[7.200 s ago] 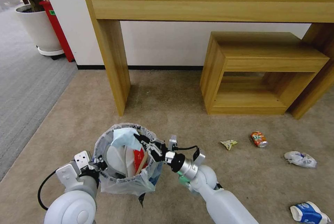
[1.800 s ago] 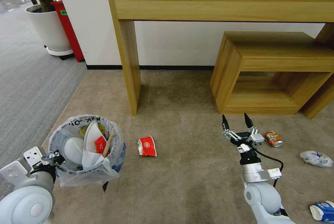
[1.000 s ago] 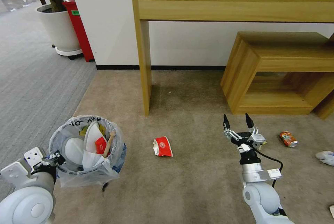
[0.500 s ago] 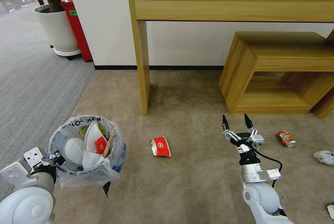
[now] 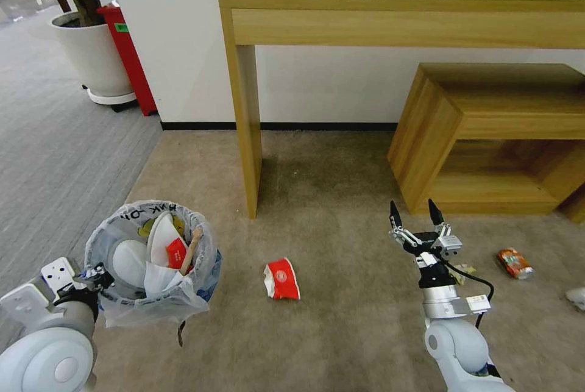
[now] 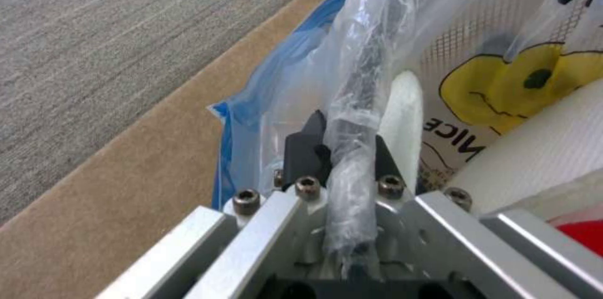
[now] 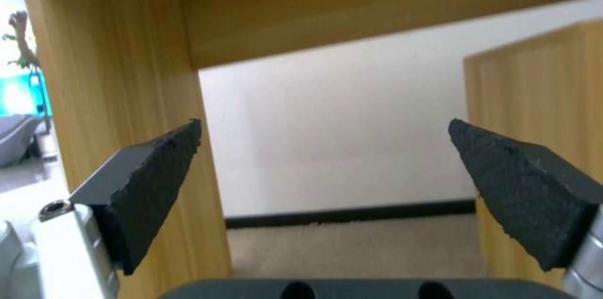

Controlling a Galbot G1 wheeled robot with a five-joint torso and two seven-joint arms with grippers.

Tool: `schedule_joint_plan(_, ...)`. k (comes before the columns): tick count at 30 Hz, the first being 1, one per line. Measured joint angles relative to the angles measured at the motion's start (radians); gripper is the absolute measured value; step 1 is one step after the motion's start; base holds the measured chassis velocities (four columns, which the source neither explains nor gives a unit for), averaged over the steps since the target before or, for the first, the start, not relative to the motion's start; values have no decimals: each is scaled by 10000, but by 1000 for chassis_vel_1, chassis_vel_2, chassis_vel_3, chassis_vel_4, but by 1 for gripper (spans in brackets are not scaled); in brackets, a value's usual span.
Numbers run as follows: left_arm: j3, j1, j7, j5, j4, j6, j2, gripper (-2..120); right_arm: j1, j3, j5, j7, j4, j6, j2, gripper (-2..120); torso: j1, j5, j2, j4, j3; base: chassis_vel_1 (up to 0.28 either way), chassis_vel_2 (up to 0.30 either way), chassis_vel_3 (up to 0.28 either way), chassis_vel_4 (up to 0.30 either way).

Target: Pick up the trash bin and place the garbage on the floor into it.

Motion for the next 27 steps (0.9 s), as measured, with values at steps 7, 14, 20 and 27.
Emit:
schedule_joint_plan(7, 10, -16, -26, 34, -28, 3, -6, 1, 214, -984, -696, 667, -3, -2312, -201, 100, -2, -2, 0, 2, -6, 14, -7, -23, 11)
schedule_joint_plan(14, -19, -12, -56, 63, -105, 14, -19, 1, 704, -2182, -197, 1325, -101, -5206, -326, 100, -1, -1, 1, 2, -5, 0, 0, 0, 0)
schedule_joint_plan(20, -17, 26, -60, 155, -163, 22, -116, 1, 1271, -2964, 467, 1737, -147, -8205, -459, 100, -1, -2, 1, 1, -5, 0, 0, 0, 0)
schedule_joint_plan(27, 142, 29, -66, 399, -182, 23, -235, 1, 1816, -3388, 1146, 1656, -570, -9799, -425, 100, -1, -2, 0, 1, -5, 0, 0, 0, 0)
